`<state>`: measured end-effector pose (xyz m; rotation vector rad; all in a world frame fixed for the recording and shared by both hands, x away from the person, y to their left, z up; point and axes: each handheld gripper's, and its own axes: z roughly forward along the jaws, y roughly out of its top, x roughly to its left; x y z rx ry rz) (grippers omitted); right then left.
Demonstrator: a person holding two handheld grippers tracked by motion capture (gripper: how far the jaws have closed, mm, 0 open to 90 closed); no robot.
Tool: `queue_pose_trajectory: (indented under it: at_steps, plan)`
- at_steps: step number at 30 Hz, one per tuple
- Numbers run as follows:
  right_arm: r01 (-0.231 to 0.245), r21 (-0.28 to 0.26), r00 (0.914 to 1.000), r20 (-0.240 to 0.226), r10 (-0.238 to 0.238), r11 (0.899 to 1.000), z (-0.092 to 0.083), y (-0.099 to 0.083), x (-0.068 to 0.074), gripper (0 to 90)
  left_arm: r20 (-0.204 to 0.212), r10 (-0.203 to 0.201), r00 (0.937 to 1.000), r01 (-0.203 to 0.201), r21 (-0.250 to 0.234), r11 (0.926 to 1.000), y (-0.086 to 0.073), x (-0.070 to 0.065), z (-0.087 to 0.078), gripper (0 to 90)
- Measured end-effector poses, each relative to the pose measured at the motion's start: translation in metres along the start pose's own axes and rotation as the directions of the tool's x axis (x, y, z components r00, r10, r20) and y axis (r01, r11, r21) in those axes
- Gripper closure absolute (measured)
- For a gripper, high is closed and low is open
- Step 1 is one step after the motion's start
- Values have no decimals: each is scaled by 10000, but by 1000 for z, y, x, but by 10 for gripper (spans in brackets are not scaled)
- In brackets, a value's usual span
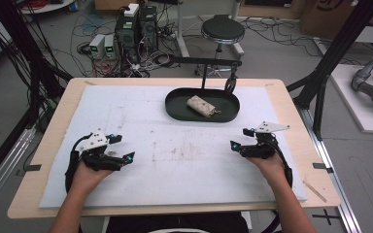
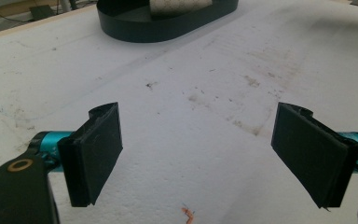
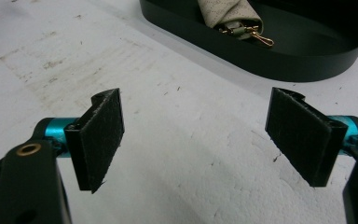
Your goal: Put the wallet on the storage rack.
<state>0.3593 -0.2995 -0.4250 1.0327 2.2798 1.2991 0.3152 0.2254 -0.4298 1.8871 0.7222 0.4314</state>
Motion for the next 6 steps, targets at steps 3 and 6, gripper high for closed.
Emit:
queue_pose_trajectory:
  at_steps: [3, 6]
  plan:
    - [-6, 3, 10000, -26, 6, 10000, 1, 0, 0, 198, -9, 3, 10000, -3, 3, 10000, 0, 0, 0, 162]
    - [-27, 29, 10000, -19, 27, 10000, 0, 0, 0, 198, -15, 7, 10000, -7, -4, 10000, 0, 0, 0, 162]
